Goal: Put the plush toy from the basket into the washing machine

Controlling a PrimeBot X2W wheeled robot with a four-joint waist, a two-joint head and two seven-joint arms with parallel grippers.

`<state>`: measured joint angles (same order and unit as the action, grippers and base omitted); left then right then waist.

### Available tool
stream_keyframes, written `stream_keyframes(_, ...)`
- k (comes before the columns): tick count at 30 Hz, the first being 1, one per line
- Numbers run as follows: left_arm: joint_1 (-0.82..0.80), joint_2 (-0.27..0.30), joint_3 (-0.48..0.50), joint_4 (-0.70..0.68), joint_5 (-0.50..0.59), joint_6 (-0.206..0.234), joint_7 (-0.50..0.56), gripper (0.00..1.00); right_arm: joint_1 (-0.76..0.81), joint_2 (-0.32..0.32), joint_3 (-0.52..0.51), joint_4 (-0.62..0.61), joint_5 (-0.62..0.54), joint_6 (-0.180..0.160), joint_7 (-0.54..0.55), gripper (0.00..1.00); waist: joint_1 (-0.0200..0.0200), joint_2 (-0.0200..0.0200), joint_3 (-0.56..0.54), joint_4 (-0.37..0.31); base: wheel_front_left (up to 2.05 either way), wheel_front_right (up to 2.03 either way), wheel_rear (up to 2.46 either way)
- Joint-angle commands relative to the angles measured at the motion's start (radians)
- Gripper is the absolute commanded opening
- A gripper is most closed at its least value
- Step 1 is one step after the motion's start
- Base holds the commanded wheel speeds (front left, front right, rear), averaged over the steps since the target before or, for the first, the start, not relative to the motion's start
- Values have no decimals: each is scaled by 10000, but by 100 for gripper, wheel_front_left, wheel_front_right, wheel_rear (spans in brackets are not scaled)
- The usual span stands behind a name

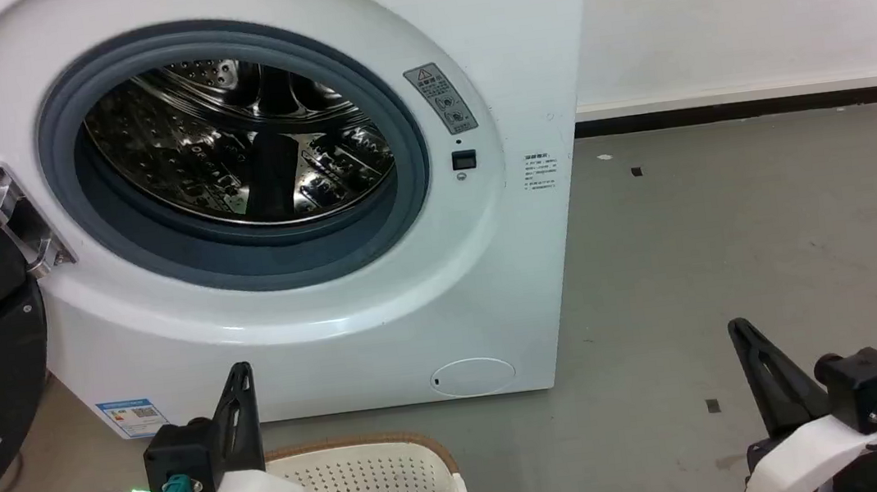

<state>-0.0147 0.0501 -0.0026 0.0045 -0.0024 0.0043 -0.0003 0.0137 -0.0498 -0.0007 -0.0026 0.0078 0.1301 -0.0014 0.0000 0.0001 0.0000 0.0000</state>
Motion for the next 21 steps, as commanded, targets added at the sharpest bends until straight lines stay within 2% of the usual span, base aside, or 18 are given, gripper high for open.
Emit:
stream_keyframes(1,147,1,26,-45,24,-43,3,0,-137,-4,7,26,-78,6,14,0,0,-1,0,0,0,0,0)
stream_keyframes(20,147,1,26,-45,24,-43,3,0,-137,-4,7,26,-78,6,14,0,0,-1,0,0,0,0,0)
stream_keyframes(21,0,0,0,0,0,0,-1,100,0,0,-1,0,0,0,-1,100,0,-1,0,0,0,0,0)
